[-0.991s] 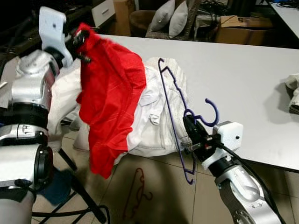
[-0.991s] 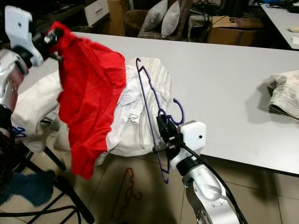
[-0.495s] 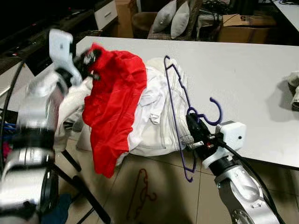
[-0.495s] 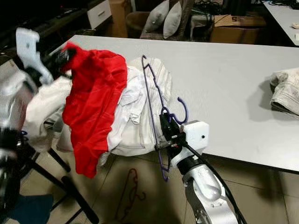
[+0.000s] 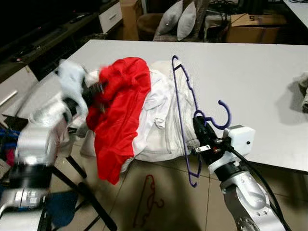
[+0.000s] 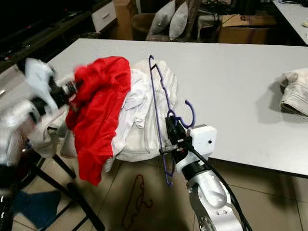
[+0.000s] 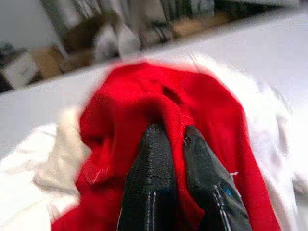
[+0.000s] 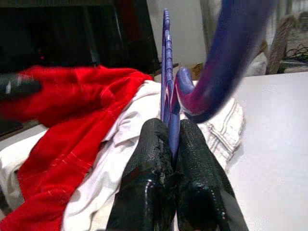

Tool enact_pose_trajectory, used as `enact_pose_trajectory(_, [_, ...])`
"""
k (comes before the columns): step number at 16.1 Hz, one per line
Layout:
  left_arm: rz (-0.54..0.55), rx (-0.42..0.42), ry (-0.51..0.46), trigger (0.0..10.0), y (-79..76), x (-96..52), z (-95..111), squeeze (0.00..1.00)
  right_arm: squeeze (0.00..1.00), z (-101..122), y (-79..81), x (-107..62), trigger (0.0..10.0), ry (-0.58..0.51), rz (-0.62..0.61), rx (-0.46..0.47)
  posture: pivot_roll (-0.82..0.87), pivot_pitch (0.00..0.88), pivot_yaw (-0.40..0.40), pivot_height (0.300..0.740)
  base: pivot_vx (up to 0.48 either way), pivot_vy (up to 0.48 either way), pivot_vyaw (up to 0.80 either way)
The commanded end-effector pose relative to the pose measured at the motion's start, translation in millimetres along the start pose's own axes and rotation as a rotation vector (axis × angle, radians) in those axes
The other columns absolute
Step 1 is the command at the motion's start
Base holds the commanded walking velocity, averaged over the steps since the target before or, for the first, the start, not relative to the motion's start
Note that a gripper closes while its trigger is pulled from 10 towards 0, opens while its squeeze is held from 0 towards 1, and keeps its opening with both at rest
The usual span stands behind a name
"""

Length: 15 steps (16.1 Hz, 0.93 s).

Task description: Hang hanger

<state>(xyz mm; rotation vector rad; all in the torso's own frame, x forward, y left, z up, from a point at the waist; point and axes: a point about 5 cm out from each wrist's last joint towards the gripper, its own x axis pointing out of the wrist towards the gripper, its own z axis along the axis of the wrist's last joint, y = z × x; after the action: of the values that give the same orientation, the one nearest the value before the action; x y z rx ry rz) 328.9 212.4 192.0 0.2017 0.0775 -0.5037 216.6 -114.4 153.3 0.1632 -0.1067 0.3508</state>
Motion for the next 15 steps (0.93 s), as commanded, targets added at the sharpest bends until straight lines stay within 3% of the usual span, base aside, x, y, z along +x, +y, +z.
enact_pose_trajectory(1, [-0.095, 0.061, 0.078, 10.0, -8.5, -4.8, -6, 0.0, 0.0, -2, 0.7, -0.2, 10.0, 0.004, -0.009, -0.004, 0.05, 0.0, 0.182, 0.74, 0.0, 0.0, 0.0])
enact_pose_trajectory(2, [-0.169, 0.106, 0.114, 10.0, -15.9, -8.9, -12, 0.0, 0.0, -3, 1.3, -0.8, 10.0, 0.007, -0.009, -0.005, 0.05, 0.0, 0.181, 0.74, 0.0, 0.0, 0.0])
enact_pose_trajectory(3, [-0.174, 0.122, 0.134, 10.0, -16.6, -10.2, -13, 0.0, 0.0, -3, 1.6, -0.9, 10.0, 0.008, -0.008, -0.005, 0.05, 0.0, 0.179, 0.74, 0.0, 0.0, 0.0])
enact_pose_trajectory(7, [-0.094, 0.182, 0.219, 10.0, -5.3, -16.0, -22, 0.0, 0.0, -4, 2.7, 0.5, 10.0, 0.008, 0.001, -0.006, 0.06, 0.0, 0.171, 0.74, 0.0, 0.0, 0.0])
enact_pose_trajectory(9, [-0.043, 0.156, 0.187, 10.0, -1.1, -16.4, -17, 0.0, 0.0, -4, 3.5, 1.0, 10.0, 0.009, 0.006, -0.006, 0.06, 0.0, 0.169, 0.74, 0.0, 0.0, 0.0])
enact_pose_trajectory(11, [0.129, 0.106, 0.059, 10.0, 15.0, -10.9, 0, 0.0, 0.0, -4, 3.3, 1.6, 10.0, 0.009, 0.007, -0.005, 0.07, 0.0, 0.164, 0.74, 0.0, 0.0, 0.0])
enact_pose_trajectory(13, [0.194, 0.037, -0.055, 10.0, 24.0, -5.4, 18, 0.0, 0.0, -4, 2.7, 2.0, 10.0, 0.009, 0.006, -0.004, 0.07, 0.0, 0.159, 0.74, 0.0, 0.0, 0.0])
enact_pose_trajectory(15, [0.137, 0.022, -0.112, 10.0, 21.9, 1.9, 33, 0.0, 0.0, -4, 3.0, 3.0, 10.0, 0.008, 0.005, -0.001, 0.08, 0.0, 0.157, 0.74, 0.0, 0.0, 0.0])
